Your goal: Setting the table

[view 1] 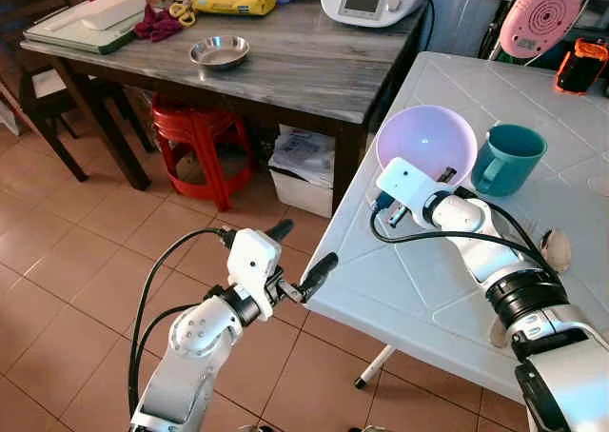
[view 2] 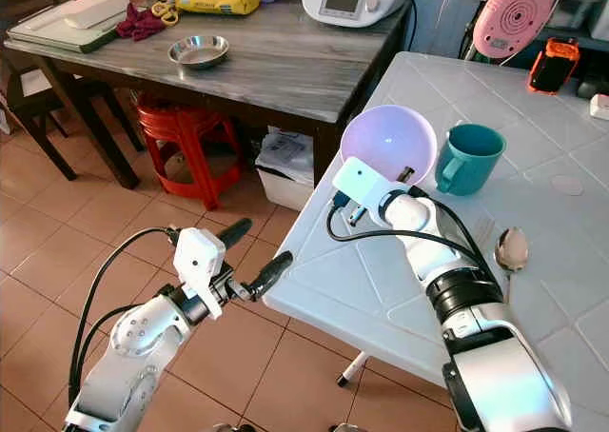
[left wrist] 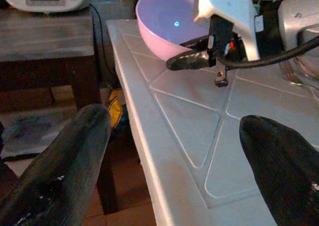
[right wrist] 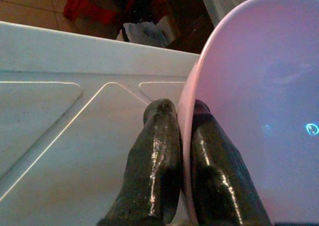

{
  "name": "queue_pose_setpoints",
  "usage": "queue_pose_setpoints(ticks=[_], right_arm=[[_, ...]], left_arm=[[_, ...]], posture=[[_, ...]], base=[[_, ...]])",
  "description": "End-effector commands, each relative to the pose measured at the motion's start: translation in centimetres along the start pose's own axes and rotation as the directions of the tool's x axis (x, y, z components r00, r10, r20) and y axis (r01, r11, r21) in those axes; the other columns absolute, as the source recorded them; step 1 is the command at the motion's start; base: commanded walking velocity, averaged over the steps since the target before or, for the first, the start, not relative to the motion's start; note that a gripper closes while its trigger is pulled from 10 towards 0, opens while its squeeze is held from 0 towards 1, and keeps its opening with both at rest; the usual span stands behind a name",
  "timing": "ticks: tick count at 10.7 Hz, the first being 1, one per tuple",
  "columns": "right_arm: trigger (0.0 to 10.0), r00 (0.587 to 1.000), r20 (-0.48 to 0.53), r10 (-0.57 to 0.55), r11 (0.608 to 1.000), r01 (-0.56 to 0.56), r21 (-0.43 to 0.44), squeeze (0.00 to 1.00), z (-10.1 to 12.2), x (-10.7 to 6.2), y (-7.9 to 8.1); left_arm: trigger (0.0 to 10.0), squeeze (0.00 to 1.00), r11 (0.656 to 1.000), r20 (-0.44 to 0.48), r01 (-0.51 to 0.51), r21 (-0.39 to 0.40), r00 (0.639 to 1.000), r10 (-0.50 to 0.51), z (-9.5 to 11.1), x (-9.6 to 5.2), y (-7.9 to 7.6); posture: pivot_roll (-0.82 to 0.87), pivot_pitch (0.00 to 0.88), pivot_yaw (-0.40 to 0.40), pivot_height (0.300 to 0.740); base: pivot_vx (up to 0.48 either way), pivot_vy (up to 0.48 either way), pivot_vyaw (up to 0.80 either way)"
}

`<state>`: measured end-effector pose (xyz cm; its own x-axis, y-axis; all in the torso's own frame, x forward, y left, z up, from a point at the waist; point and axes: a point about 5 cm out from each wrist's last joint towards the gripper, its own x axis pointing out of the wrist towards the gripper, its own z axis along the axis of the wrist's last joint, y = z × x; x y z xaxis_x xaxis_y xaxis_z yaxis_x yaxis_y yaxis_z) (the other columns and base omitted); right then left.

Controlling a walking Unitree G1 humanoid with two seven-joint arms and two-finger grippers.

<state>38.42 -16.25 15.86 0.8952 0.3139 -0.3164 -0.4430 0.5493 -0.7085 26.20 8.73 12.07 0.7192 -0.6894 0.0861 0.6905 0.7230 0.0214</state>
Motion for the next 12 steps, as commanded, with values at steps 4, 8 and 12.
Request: queue_pose_setpoints(ticks=[4,8,12], right_arm=[[0.0,0.983,0.167,-0.078,0.997,0.074,0.033,0.00,2.9,-0.5,-1.4],[10.0,0.882,0.310,-0.355,0.902,0.237,0.360,0.00,4.3,-3.8,0.2],[10.0,0.872,0.220,-0.437,0.824,0.289,0.488,0.00,3.3,-6.0,2.5]], left_arm=[[10.0,0.00,0.998,0.000,-0.055,0.029,0.998,0.055,-0.2,0.0,0.8],[10.0,0.00,0.950,0.033,-0.311,0.004,0.950,0.311,0.5,-0.2,4.8],[10.0,0.00,0.948,0.036,-0.318,0.013,0.948,0.317,0.8,0.6,5.7]], posture=[[-0.12,0.072,0.043,0.740],[-0.13,0.069,0.068,0.740],[-0.16,0.080,0.091,0.740]], base=[[0.000,0.000,0.00],[0.000,0.000,0.00],[0.000,0.000,-0.39]])
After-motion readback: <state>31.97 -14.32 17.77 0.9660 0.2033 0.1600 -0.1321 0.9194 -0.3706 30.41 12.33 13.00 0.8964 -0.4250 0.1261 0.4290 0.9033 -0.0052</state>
